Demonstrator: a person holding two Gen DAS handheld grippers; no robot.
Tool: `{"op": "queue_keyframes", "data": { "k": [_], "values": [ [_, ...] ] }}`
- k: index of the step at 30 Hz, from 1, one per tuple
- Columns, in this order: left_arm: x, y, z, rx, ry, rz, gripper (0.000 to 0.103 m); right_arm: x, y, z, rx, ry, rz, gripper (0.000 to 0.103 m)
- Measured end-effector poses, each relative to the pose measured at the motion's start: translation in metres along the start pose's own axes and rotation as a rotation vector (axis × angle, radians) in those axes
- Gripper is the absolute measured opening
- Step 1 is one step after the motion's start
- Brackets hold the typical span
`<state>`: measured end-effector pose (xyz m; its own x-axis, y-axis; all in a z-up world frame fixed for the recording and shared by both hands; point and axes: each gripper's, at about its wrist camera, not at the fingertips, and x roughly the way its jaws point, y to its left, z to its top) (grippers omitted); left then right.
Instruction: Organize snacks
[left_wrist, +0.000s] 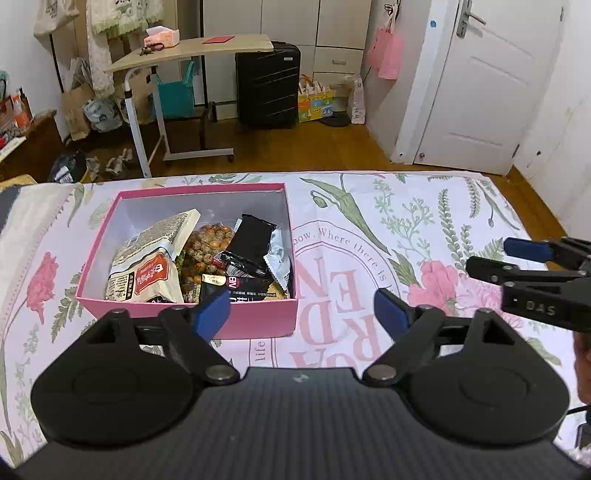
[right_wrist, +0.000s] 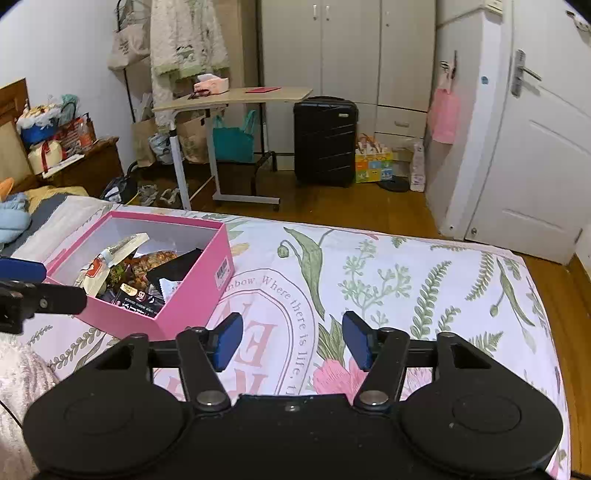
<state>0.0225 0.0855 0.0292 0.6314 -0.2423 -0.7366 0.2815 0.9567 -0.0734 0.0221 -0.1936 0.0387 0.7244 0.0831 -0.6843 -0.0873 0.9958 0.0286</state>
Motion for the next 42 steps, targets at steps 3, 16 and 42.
{"op": "queue_keyframes", "data": {
  "k": [3,16,42],
  "values": [
    [0.001,-0.009,-0.006,0.013,-0.018,0.006,0.09,-0.004,-0.004,-0.007,0.022,0.002,-0.021,0.07],
    [0.016,-0.033,-0.027,0.017,-0.039,-0.014,0.103,-0.008,-0.018,-0.034,0.111,0.046,-0.077,0.082],
    [0.032,-0.03,-0.048,0.02,-0.01,0.082,0.103,-0.015,-0.003,-0.051,0.107,-0.001,-0.138,0.097]
  ]
}}
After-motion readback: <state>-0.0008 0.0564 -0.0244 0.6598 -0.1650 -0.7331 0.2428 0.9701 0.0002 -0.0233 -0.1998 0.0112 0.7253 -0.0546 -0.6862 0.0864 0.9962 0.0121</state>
